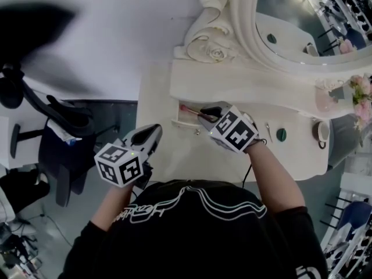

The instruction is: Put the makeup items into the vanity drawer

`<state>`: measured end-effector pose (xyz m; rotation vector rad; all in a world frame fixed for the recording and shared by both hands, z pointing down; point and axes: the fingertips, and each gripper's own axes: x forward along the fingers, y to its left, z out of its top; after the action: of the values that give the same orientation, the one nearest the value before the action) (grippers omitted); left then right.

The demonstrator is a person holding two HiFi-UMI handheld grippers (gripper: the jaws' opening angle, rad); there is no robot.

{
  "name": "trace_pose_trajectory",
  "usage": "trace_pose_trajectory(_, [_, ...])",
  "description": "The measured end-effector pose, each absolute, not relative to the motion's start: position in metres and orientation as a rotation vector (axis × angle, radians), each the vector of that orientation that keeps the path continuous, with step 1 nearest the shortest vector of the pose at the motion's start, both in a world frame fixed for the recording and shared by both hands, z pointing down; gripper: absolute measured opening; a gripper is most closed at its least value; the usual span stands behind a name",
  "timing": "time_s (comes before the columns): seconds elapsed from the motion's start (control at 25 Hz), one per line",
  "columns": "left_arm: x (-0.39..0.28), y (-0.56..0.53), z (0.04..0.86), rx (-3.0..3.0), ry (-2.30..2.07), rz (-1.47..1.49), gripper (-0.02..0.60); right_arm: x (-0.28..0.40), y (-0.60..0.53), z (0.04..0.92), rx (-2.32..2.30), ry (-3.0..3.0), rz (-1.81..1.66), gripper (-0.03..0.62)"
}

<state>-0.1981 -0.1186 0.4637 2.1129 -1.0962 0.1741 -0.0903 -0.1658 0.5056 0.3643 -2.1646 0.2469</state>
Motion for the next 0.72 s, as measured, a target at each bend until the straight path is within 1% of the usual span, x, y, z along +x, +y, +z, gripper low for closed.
trace_pose_trajectory(0.12, [-0.2,-0.12,0.466,2.108,-1.092,0.172,0.023,-0.091,-0.166,0.505,0.363,-2.177,0.272,0.074])
trace_pose_trajectory(0.2, [-0.201,-0.121,0.466,2.108,-1.09,0.169,0.023,-0.091,-0.165,0.502,0.362,-2.189,0.293,0.101])
trace_pose_trajectory(0.48, [-0.201,-0.124,0.467,2.107,-1.09,0.152,0.023,-0.089,-0.162,0.487,0.404,-2.241,0.314,0.164])
trace_pose_trajectory(0.72, [-0.183,-0.122,0.46,2.135,-1.07,0.163,0.023,-0.063,-0.161,0.456,0.524,-2.301,0.286,0.171])
